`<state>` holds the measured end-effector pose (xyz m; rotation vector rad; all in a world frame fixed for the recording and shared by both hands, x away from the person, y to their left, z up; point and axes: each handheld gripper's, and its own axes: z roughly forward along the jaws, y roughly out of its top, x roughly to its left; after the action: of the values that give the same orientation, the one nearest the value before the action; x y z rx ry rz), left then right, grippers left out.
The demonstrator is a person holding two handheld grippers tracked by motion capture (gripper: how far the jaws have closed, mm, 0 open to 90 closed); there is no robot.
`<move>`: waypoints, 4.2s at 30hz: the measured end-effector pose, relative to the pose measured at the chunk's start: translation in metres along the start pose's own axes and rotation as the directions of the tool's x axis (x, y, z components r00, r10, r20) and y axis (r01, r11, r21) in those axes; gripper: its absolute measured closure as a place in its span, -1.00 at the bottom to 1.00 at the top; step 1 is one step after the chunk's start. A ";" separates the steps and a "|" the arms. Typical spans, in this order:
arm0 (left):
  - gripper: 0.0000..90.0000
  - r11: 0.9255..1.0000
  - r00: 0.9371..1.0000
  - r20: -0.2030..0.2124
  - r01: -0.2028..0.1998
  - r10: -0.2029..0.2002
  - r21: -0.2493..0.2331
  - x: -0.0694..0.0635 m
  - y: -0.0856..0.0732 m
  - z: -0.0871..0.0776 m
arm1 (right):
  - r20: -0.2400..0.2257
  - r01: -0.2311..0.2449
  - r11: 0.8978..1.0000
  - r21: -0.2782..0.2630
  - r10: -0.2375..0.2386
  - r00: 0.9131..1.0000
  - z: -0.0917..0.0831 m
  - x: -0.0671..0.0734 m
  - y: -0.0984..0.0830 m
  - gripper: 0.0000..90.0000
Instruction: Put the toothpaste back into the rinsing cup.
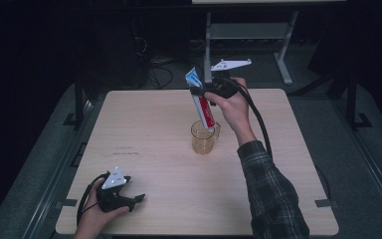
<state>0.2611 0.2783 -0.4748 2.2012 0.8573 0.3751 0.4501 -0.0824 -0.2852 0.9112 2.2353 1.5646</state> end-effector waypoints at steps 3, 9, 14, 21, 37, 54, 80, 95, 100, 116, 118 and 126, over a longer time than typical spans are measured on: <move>-0.70 1.000 1.000 0.000 0.000 0.000 0.000 0.000 0.000 0.000 | -0.004 0.001 1.000 0.002 -0.001 1.000 0.003 0.000 -0.001 0.57; -0.70 1.000 1.000 0.000 0.000 0.000 0.000 0.000 0.000 0.000 | -0.012 -0.002 1.000 0.004 0.002 1.000 0.010 -0.003 -0.010 0.57; -0.70 1.000 1.000 0.001 0.000 0.000 0.000 0.000 0.000 0.000 | -0.013 -0.008 1.000 0.006 0.009 1.000 0.011 -0.005 -0.017 0.57; -0.70 1.000 1.000 0.001 -0.003 0.003 0.004 0.000 0.000 0.000 | -0.018 -0.012 1.000 0.005 0.012 1.000 0.012 -0.008 -0.025 0.57; -0.70 1.000 1.000 0.001 -0.002 0.002 0.003 0.000 0.000 0.000 | -0.032 -0.022 0.999 0.030 0.023 0.999 0.021 -0.011 -0.051 0.57; -0.70 1.000 1.000 0.001 -0.002 0.002 0.003 0.000 0.000 0.000 | -0.031 -0.029 0.998 0.064 0.031 0.999 0.021 -0.014 -0.075 0.56; -0.70 1.000 1.000 0.001 0.002 -0.002 0.002 0.000 0.000 0.000 | 0.023 -0.026 0.996 0.084 0.024 0.999 0.016 -0.013 -0.083 0.04; -0.70 1.000 1.000 -0.002 0.004 -0.004 0.002 -0.001 0.000 -0.001 | 0.099 -0.027 0.993 0.116 0.015 0.995 -0.017 -0.012 -0.090 -0.19; -0.70 1.000 1.000 -0.002 0.005 -0.005 0.001 -0.001 0.000 0.000 | 0.111 -0.047 0.993 0.104 0.035 0.993 -0.032 -0.015 -0.105 -0.20; -0.70 1.000 1.000 -0.002 0.005 -0.005 0.002 -0.001 -0.001 -0.001 | 0.146 -0.068 0.993 0.093 0.054 0.988 -0.071 -0.010 -0.147 -0.24; -0.70 1.000 1.000 -0.002 0.006 -0.006 0.002 -0.001 -0.001 -0.001 | 0.151 -0.068 0.993 0.094 0.054 0.987 -0.075 -0.010 -0.153 -0.25; -0.70 1.000 1.000 -0.004 0.007 -0.007 0.000 -0.001 -0.001 -0.001 | 0.167 -0.094 0.990 0.109 0.075 0.983 -0.091 -0.009 -0.174 -0.29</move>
<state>0.2591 0.2787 -0.4747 2.1977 0.8667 0.3762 0.3486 -0.1947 -0.4104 1.1370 2.2170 1.3519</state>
